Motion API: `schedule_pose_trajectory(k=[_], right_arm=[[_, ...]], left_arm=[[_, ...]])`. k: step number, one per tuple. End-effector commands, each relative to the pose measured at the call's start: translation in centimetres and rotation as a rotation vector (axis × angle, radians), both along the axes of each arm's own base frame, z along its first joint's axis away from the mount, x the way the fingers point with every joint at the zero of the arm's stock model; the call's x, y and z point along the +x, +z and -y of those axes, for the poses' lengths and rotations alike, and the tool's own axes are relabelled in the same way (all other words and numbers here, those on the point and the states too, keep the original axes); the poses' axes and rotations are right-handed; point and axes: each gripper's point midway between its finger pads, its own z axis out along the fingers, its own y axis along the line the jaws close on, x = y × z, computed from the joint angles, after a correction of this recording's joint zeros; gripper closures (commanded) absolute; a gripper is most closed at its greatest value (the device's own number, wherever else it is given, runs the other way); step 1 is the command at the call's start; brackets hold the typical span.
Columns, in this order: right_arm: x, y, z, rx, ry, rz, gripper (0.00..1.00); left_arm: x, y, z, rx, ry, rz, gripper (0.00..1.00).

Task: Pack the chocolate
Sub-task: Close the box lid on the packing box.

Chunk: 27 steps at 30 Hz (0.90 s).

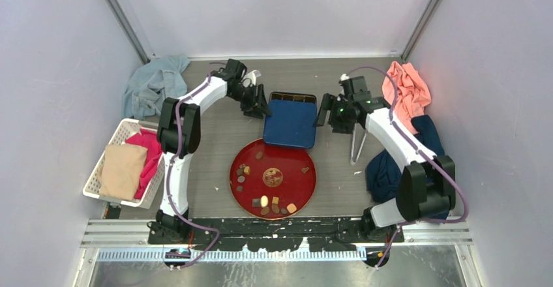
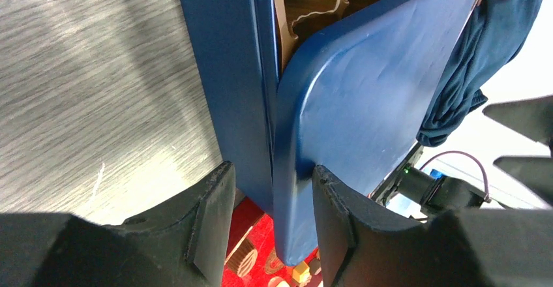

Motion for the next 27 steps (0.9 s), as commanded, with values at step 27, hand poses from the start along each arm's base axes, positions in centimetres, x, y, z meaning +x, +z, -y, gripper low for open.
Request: schedule_pose_trajectory(k=[27], right_arm=[[-2.5,-5.6,-4.3,-0.439,0.308,0.073,0.21]], left_arm=[[1.1,0.5,0.4,-0.029,0.014,0.027,0.53]])
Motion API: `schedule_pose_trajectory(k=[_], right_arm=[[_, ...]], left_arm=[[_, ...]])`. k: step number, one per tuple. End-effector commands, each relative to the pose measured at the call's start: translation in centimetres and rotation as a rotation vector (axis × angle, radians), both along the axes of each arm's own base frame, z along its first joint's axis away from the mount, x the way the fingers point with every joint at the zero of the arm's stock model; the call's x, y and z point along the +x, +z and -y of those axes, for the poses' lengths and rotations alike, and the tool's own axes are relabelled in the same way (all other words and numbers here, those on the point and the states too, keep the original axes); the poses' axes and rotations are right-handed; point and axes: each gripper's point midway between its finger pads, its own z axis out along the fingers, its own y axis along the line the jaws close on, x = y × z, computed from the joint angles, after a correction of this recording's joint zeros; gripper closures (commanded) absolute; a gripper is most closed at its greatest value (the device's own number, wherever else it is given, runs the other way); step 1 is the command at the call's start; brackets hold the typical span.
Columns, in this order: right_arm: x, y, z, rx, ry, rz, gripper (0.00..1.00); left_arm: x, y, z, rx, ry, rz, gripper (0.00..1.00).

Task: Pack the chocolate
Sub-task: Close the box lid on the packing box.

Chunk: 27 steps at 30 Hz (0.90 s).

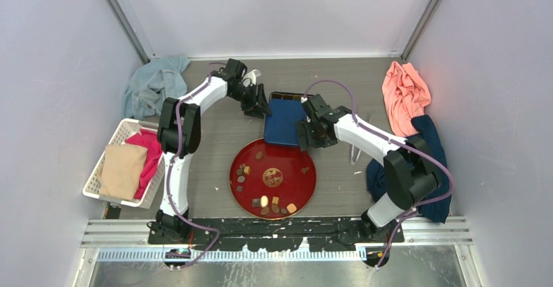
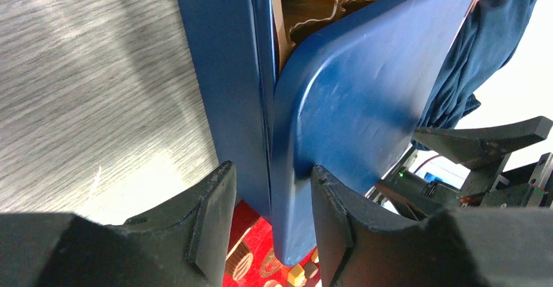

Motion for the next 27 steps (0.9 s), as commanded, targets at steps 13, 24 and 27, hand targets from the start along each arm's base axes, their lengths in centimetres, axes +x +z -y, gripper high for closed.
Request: schedule_pose_trajectory(k=[13,24,27], right_arm=[[5.9,1.0,-1.0,0.001,-0.096,0.202,0.21],[8.5,1.7,-1.9,-0.006,-0.128,0.223,0.20],[9.1,2.0,-1.9,-0.018,-0.137,0.240,0.20]], left_arm=[[1.0,1.8,0.3,-0.022,-0.029,0.051,0.41],[1.2,3.0,-0.2,0.008,-0.047,0.096,0.32],[1.2,3.2,-0.2,0.008,-0.047,0.095,0.32]])
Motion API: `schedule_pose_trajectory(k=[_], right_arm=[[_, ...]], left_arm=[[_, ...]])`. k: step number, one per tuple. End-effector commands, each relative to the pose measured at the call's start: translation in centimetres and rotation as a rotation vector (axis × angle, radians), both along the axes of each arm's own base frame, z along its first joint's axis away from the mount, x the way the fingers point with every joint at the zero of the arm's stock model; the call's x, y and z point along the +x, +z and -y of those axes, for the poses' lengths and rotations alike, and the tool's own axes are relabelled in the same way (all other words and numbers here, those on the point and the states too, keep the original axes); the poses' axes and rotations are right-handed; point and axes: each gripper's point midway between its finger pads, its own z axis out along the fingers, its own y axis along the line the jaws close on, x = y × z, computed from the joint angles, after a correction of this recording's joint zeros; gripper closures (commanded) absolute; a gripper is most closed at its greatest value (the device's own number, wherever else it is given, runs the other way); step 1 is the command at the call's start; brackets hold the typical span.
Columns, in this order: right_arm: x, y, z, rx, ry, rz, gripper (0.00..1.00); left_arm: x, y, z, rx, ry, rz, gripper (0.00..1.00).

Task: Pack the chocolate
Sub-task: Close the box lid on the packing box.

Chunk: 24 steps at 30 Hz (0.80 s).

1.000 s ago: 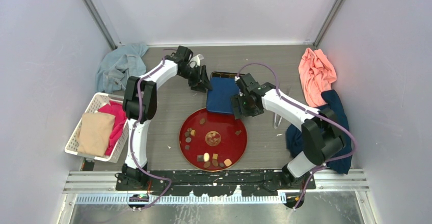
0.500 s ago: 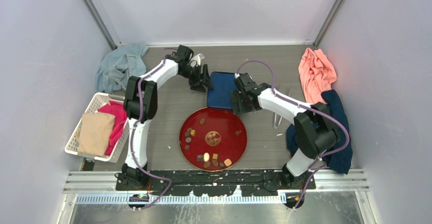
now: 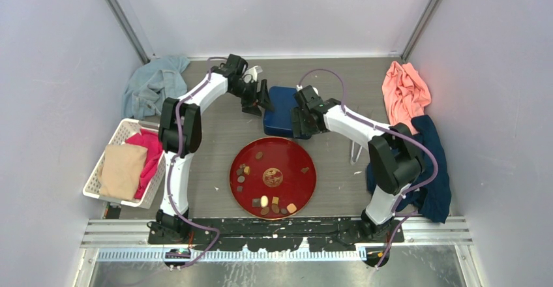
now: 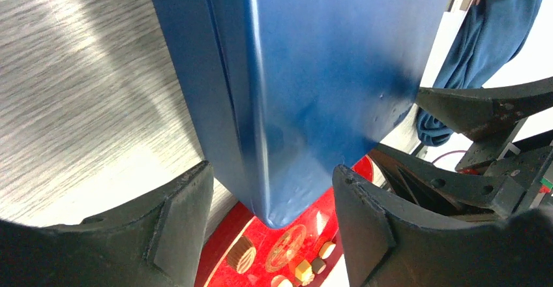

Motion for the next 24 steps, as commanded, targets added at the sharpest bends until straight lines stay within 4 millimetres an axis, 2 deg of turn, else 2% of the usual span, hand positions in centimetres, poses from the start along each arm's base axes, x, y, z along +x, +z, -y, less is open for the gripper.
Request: schedule_pose_trajectory(k=[1,17,24], right_arm=[[3.0,2.7,-0.5,0.017,-0.049,0.113,0.20],[3.7,5.7,0.5,0.009,-0.069,0.225,0.20],[2.5,6.7,0.2,0.095,-0.057,0.275,0.20]], left_arm=[[0.5,2.2,0.0,-0.014,-0.017,0.054,0.32],[0.1,3.1,0.0,-0.026,-0.021,0.061,0.35],[-0.2,3.7,-0.1,-0.028,-0.018,0.070,0.35]])
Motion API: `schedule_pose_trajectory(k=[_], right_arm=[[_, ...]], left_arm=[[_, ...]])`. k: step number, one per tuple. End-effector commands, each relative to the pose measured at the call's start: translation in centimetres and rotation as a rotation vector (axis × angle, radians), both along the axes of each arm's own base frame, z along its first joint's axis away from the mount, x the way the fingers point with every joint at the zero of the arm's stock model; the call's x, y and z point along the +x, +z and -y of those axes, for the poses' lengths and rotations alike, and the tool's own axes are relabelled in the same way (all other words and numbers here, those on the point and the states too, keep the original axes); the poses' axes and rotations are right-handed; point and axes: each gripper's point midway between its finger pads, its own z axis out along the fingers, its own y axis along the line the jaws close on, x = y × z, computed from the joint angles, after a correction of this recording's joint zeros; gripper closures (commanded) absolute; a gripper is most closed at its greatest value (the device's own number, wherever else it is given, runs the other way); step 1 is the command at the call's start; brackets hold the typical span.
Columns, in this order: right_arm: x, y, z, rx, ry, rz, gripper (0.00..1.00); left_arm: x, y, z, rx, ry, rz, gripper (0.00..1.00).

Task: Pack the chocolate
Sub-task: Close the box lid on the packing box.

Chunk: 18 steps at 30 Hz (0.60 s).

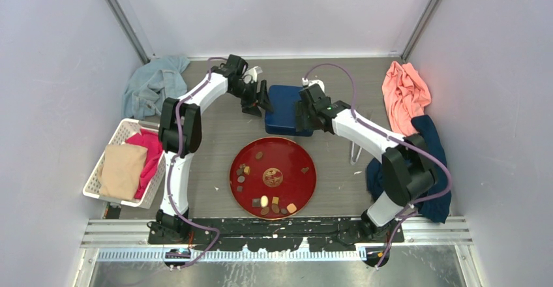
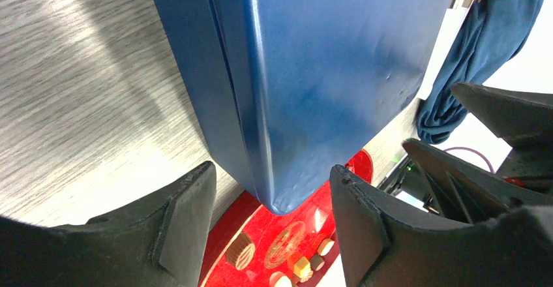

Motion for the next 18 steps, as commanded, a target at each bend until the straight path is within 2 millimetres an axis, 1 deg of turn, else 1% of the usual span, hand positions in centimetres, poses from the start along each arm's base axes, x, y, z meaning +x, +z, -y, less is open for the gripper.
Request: schedule_pose_trajectory(k=[1,4,6,10,13,15,17,18], right_arm=[[0.6,3.4,-0.4,0.093,-0.012,0.130,0.20],[-0.7,2.7,0.1,0.104,-0.013,0.115,0.20],[-1.4,2.0,0.9,0.115,-0.051,0.133,0.20],[-2.7,1.3,1.3,0.204,-0.099,0.187,0.20],[-2.7,1.0,0.9,0.296,-0.174,0.200,0.20],[-2.4,1.1,0.0,0.378,-0.194,0.221,0.20],[-1.7,1.5,-0.7,0.452,-0.207,0.264,0.20],[-1.4,1.4,-0.9,0.467,-0.208,0.280,0.20]], left_arm=[[0.1,3.6,0.0,-0.033,-0.015,0.080,0.35],[0.1,3.7,-0.1,-0.032,-0.013,0.081,0.35],[0.2,3.8,-0.2,-0.031,-0.009,0.084,0.35],[0.4,4.0,-0.5,-0.032,0.004,0.083,0.35],[0.5,4.1,-0.8,-0.023,0.014,0.088,0.35],[0.6,4.0,-0.9,-0.019,0.027,0.087,0.35],[1.0,3.9,-1.1,-0.016,0.052,0.093,0.35],[1.1,4.2,-1.2,-0.025,0.067,0.097,0.35]])
